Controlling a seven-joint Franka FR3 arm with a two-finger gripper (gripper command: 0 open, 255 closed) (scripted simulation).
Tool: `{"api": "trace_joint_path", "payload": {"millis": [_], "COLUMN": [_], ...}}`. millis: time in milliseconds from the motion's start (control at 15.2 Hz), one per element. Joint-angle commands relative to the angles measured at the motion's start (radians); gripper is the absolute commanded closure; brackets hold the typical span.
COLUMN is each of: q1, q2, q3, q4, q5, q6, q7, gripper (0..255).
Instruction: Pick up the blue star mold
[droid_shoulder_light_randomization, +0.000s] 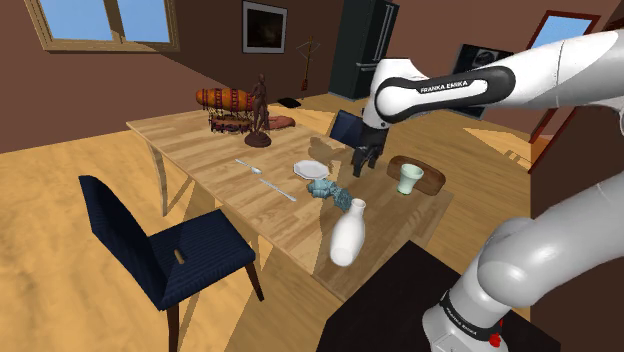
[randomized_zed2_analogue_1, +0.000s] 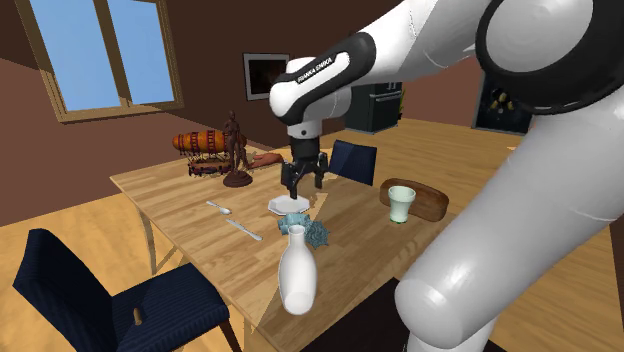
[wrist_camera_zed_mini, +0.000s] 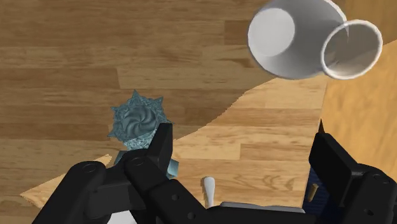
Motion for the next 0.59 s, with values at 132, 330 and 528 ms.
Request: {"api": "trace_joint_path", "payload": {"millis": [132,330,528], "q1": [-0.004,-0.009,-0.015], "q2": [0.147,0.260,0.374], "q3": [-0.020,-0.033,-0.041], "q4": [0.043,0.089,0.148], "q5": [-0.003,0.000,0.008], "q6": [0.107,0.173,0.230], "q7": [-0.042,-0.075,-0.108], "gripper": [0,0,0]}}
